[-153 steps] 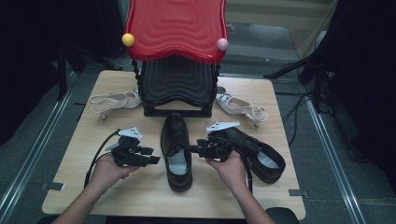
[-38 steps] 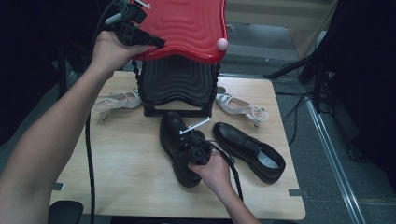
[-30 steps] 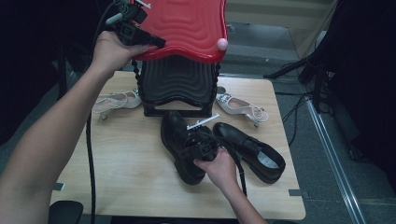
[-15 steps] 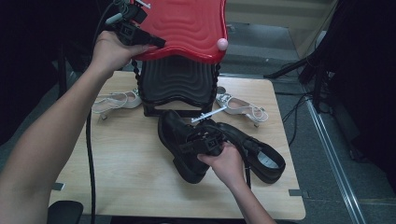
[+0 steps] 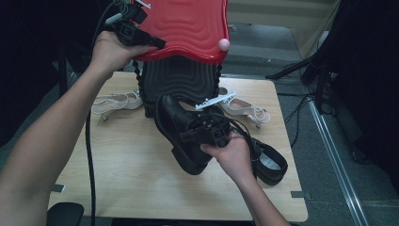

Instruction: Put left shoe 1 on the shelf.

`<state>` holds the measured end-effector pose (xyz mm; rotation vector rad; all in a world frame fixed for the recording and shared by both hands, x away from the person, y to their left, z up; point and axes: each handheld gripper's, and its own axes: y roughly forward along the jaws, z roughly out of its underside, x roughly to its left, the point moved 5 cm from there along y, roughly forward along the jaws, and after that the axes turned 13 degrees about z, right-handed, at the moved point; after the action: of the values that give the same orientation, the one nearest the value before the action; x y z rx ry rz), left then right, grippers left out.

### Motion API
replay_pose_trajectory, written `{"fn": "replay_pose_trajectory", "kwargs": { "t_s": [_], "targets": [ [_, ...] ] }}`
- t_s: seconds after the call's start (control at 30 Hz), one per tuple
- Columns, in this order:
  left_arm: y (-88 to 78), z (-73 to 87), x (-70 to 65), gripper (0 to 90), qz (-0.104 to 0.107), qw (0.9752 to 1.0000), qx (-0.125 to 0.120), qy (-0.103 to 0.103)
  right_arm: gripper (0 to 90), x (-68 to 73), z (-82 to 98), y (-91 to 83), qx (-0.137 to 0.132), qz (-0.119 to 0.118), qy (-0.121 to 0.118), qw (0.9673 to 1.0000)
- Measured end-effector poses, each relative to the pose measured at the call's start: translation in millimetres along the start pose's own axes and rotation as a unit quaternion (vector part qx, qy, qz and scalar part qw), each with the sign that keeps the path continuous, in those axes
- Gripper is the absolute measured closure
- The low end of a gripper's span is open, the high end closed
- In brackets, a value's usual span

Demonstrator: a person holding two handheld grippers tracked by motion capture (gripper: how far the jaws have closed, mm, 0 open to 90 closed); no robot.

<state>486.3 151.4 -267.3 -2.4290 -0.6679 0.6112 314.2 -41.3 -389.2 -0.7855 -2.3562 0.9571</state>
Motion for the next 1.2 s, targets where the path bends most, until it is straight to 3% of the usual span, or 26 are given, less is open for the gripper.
{"fn": "replay_pose_trajectory", "kwargs": {
  "t_s": [0.13, 0.43, 0.47, 0.53, 0.57, 0.6, 0.77, 1.0, 1.2],
  "targets": [
    [0.0, 1.5, 1.2, 90.0, 0.005, 0.9999, -0.011, 0.003, 86.7, -5.9, -23.1, 4.5, -0.012, 0.036, -0.015, 0.9992],
    [-0.8, 3.0, 0.8, 90.0, 0.005, 0.9999, -0.011, 0.004, 86.5, -19.7, -56.5, 24.9, -0.028, 0.069, -0.014, 0.9972],
    [-0.8, 3.1, 0.8, 90.0, 0.005, 0.9999, -0.012, 0.004, 86.5, -21.7, -62.7, 30.5, -0.033, 0.088, -0.022, 0.9954],
    [-0.8, 3.1, 0.7, 90.0, 0.005, 0.9999, -0.011, 0.004, 86.5, -22.5, -65.1, 33.3, -0.036, 0.098, -0.027, 0.9942],
    [-0.8, 3.3, 0.5, 90.0, 0.005, 0.9999, -0.012, 0.004, 86.5, -25.1, -69.6, 39.5, -0.042, 0.119, -0.036, 0.9913],
    [-1.1, 3.5, 0.5, 90.0, 0.005, 0.9999, -0.011, 0.005, 86.5, -25.9, -70.8, 41.7, -0.044, 0.126, -0.04, 0.9903],
    [-1.4, 4.1, 0.5, 90.0, 0.004, 0.9999, -0.011, 0.005, 86.5, -30.9, -75.1, 55.8, -0.061, 0.142, -0.055, 0.9865],
    [-1.8, 4.9, 0.0, 90.0, 0.002, 0.9999, -0.011, 0.005, 86.6, -32.1, -80.3, 74.6, -0.07, 0.145, -0.044, 0.986],
    [-2.5, 5.5, 0.1, 90.0, 0.002, 0.9999, -0.01, 0.004, 86.7, -31.5, -94.5, 95.9, -0.091, 0.155, -0.032, 0.9832]
  ]
}}
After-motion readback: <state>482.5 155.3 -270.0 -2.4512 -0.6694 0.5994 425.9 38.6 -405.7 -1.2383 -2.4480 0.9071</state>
